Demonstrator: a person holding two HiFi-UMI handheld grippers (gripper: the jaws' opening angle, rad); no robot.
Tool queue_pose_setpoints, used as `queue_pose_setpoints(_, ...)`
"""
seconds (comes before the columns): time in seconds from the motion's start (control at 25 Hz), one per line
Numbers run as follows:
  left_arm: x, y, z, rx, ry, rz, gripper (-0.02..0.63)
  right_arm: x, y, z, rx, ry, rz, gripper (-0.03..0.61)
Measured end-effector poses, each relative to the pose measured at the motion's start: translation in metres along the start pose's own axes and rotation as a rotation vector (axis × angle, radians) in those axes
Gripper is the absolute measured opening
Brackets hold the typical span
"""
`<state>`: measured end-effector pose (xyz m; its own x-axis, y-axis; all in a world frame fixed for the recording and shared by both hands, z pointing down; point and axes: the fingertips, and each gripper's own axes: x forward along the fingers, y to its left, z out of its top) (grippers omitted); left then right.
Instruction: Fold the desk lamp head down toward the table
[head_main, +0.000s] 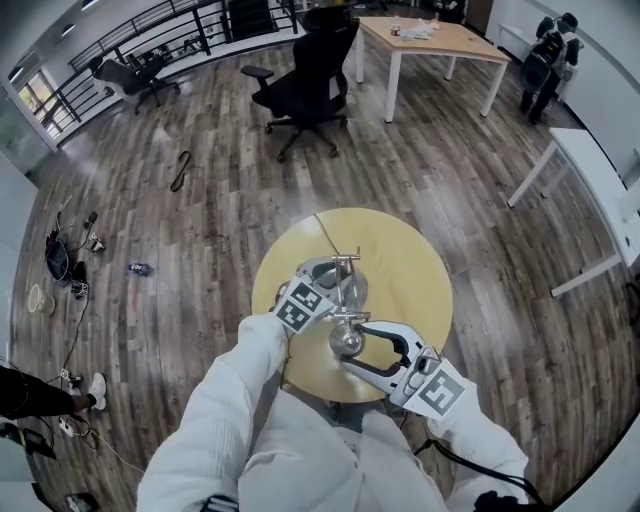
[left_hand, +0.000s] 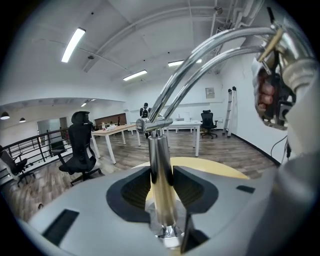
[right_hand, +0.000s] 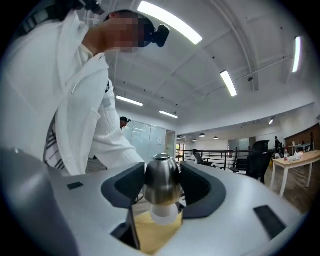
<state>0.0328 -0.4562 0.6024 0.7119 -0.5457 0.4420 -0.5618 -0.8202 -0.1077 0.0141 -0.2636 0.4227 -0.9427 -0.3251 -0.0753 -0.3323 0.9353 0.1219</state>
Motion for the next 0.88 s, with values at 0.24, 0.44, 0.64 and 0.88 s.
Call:
queue_pose_setpoints(0.24, 0.001, -0.001, 0.003, 0.011, 0.021, -0.015, 0.137, -0.013, 0.024, -0.081, -0.138, 0.215, 0.011, 0.213)
queue_pose_setpoints(0.44, 0.001, 0.000, 0.002, 0.001, 0.022, -0.004, 0.137, -0.012, 0.028, -0.099, -0.123, 0.190, 0.024, 0.218)
queue_pose_setpoints(0.64, 0.004, 0.002, 0.001, -0.009, 0.023, 0.002, 0.137, -0.014, 0.028, -0.132, -0.143, 0.241, 0.056, 0.216)
queue_pose_setpoints(0.88, 0.009, 0.001, 0.003, -0.008, 0.026, -0.005, 0.137, -0.016, 0.020, -0.161, -0.217, 0.275, 0.091, 0.199)
